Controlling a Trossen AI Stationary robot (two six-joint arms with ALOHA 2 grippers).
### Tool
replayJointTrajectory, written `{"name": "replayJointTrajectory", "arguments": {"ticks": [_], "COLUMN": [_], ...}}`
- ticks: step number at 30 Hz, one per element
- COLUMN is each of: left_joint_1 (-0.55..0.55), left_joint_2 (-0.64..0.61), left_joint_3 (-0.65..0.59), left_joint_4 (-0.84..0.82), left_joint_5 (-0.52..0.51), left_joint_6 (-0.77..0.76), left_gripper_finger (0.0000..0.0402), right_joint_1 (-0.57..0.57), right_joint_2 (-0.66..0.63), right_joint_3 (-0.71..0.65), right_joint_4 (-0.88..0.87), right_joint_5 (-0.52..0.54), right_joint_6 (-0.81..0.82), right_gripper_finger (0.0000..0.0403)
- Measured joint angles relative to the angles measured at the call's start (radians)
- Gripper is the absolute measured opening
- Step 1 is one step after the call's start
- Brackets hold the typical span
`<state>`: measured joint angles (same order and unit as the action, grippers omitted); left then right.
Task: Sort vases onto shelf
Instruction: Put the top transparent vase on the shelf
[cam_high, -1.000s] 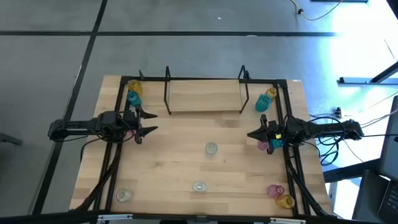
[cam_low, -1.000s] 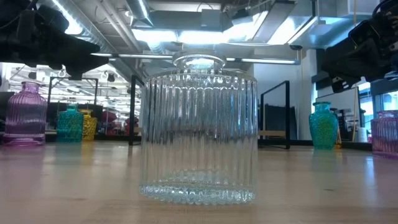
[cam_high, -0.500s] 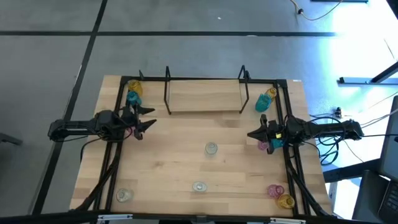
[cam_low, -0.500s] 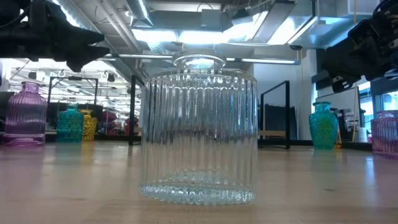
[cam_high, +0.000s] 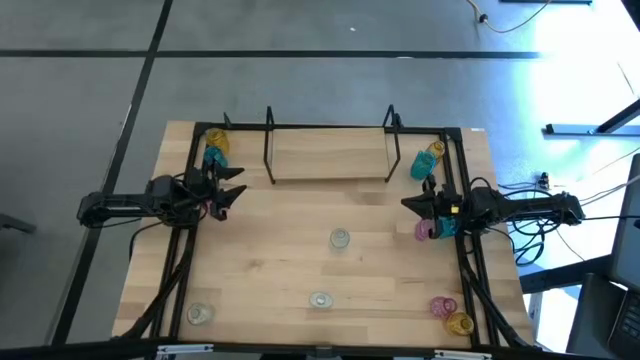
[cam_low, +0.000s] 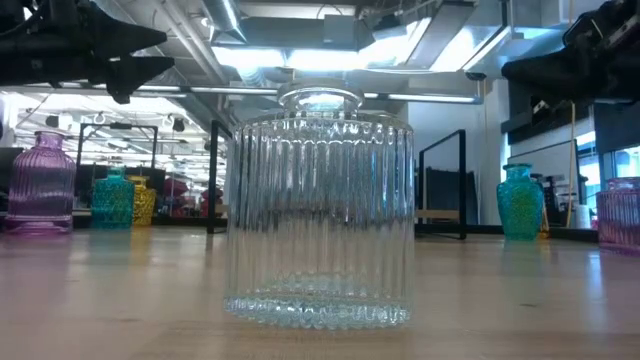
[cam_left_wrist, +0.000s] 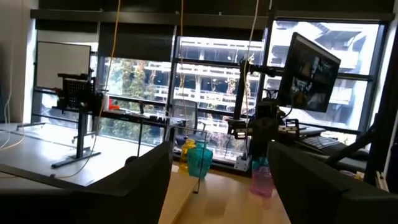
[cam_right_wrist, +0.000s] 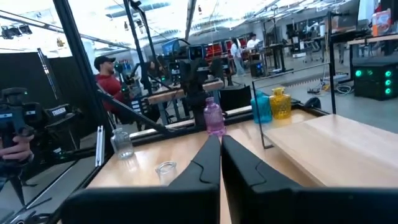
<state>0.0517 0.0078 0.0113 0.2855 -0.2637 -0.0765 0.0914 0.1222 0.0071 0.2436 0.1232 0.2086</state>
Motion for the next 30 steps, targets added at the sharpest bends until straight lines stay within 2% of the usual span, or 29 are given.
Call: {"name": "replayJointTrajectory", "arguments": {"ticks": [5, 11, 18, 22, 25, 27, 30], "left_joint_1": [0.000, 0.000, 0.000, 0.000, 0.000, 0.000, 0.000], "left_joint_2": [0.000, 0.000, 0.017, 0.083, 0.159, 0.215, 0.308], "left_joint_3": [0.000, 0.000, 0.000, 0.000, 0.000, 0.008, 0.058], "left_joint_4": [0.000, -0.001, 0.032, 0.127, 0.222, 0.265, 0.266], "left_joint_5": [-0.049, -0.037, -0.007, 0.000, 0.043, 0.074, 0.066], "left_joint_6": [-0.008, -0.023, -0.023, 0.004, 0.019, 0.026, 0.027], "left_gripper_finger": [0.0257, 0.0256, 0.0256, 0.0256, 0.0256, 0.0256, 0.0256], "right_joint_1": [0.000, 0.000, 0.000, 0.000, 0.000, 0.000, 0.000], "right_joint_2": [0.000, 0.000, 0.000, 0.002, 0.052, 0.095, 0.181], "right_joint_3": [0.000, 0.000, 0.000, 0.001, 0.025, 0.053, 0.109], "right_joint_4": [0.000, 0.022, 0.054, 0.054, 0.054, 0.051, 0.056], "right_joint_5": [0.040, 0.148, 0.155, 0.156, 0.156, 0.155, 0.146], "right_joint_6": [-0.007, -0.004, 0.022, 0.030, 0.030, 0.025, 0.008], "right_gripper_finger": [0.0005, 0.0005, 0.0005, 0.0005, 0.0011, 0.0025, 0.0060]}}
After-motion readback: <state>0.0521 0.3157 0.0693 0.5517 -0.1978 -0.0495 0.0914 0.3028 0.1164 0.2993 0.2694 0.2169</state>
